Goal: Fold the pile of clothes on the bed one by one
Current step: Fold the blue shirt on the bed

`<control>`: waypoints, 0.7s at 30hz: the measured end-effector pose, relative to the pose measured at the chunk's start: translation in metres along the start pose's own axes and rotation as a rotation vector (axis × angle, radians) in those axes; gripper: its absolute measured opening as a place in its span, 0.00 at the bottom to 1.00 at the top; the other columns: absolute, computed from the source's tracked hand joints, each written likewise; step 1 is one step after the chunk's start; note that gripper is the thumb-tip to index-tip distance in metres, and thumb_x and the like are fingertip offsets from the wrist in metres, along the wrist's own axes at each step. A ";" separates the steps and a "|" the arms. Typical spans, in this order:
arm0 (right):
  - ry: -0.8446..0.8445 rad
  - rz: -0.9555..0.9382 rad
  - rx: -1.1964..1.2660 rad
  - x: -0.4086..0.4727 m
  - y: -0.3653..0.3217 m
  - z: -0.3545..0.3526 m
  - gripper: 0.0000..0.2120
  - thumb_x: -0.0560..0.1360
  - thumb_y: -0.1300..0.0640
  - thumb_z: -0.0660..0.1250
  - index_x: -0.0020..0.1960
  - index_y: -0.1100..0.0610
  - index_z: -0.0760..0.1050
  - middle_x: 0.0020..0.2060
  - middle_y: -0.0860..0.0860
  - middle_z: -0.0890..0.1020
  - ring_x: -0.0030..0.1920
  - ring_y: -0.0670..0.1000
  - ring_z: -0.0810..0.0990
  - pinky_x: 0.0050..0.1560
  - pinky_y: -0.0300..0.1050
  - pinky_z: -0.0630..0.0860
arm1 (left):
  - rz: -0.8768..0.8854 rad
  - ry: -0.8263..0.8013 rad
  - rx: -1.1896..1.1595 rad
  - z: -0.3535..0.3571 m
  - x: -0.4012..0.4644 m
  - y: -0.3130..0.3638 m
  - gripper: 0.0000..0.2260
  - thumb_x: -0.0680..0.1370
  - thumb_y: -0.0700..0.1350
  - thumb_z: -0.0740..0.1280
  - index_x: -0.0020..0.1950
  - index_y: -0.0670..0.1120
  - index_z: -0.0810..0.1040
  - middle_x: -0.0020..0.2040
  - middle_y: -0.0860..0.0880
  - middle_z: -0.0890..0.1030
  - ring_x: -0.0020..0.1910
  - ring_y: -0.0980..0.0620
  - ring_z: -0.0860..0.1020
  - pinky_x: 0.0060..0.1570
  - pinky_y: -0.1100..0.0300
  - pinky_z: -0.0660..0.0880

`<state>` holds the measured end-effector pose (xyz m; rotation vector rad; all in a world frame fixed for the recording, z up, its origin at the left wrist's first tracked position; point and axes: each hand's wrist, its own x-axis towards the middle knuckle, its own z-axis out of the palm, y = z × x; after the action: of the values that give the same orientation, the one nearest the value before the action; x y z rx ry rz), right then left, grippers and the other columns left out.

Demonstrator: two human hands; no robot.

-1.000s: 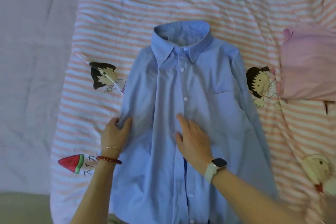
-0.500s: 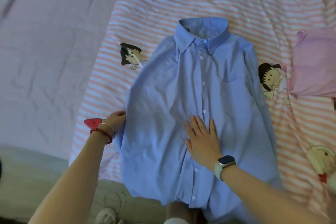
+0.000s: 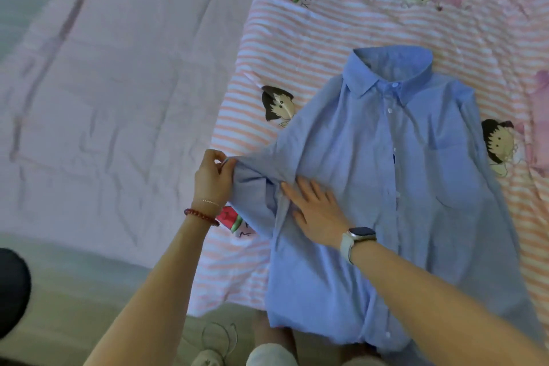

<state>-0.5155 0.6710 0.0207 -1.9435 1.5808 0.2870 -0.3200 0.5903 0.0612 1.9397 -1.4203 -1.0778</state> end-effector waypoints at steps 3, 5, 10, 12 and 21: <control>0.015 0.091 0.174 0.010 -0.001 0.007 0.28 0.77 0.48 0.40 0.76 0.51 0.48 0.75 0.53 0.54 0.73 0.58 0.56 0.69 0.58 0.58 | 0.099 -0.092 -0.070 -0.013 0.015 -0.004 0.09 0.76 0.42 0.67 0.40 0.50 0.68 0.35 0.52 0.74 0.32 0.59 0.72 0.35 0.72 0.68; 0.152 0.208 0.499 0.015 -0.007 -0.001 0.19 0.80 0.55 0.51 0.70 0.58 0.61 0.68 0.56 0.68 0.67 0.59 0.67 0.65 0.59 0.63 | 0.027 -0.184 -0.230 -0.017 0.015 -0.010 0.03 0.78 0.43 0.65 0.47 0.50 0.71 0.40 0.49 0.77 0.38 0.60 0.75 0.40 0.70 0.70; 0.145 0.366 0.608 0.019 -0.015 -0.010 0.14 0.80 0.54 0.57 0.63 0.58 0.67 0.62 0.55 0.75 0.63 0.57 0.72 0.60 0.49 0.64 | -0.129 -0.463 -0.141 -0.014 -0.006 -0.048 0.18 0.70 0.56 0.69 0.52 0.46 0.75 0.47 0.50 0.78 0.43 0.56 0.75 0.41 0.70 0.70; 0.102 0.396 0.568 0.023 -0.016 -0.009 0.16 0.80 0.52 0.56 0.66 0.56 0.67 0.63 0.55 0.73 0.65 0.57 0.70 0.63 0.50 0.63 | -0.099 -0.544 -0.134 -0.016 -0.010 -0.054 0.23 0.62 0.64 0.64 0.42 0.46 0.75 0.37 0.49 0.77 0.36 0.55 0.72 0.34 0.70 0.68; -0.095 0.406 0.650 0.034 -0.021 -0.047 0.18 0.82 0.53 0.51 0.69 0.55 0.65 0.66 0.55 0.72 0.65 0.58 0.70 0.64 0.46 0.65 | 0.607 -0.047 0.115 -0.048 0.052 0.022 0.08 0.73 0.45 0.70 0.38 0.42 0.80 0.31 0.49 0.75 0.32 0.55 0.69 0.33 0.71 0.67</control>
<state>-0.4961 0.6184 0.0464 -1.1025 1.7220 0.0132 -0.2848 0.5319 0.0892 1.3986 -1.9549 -0.7660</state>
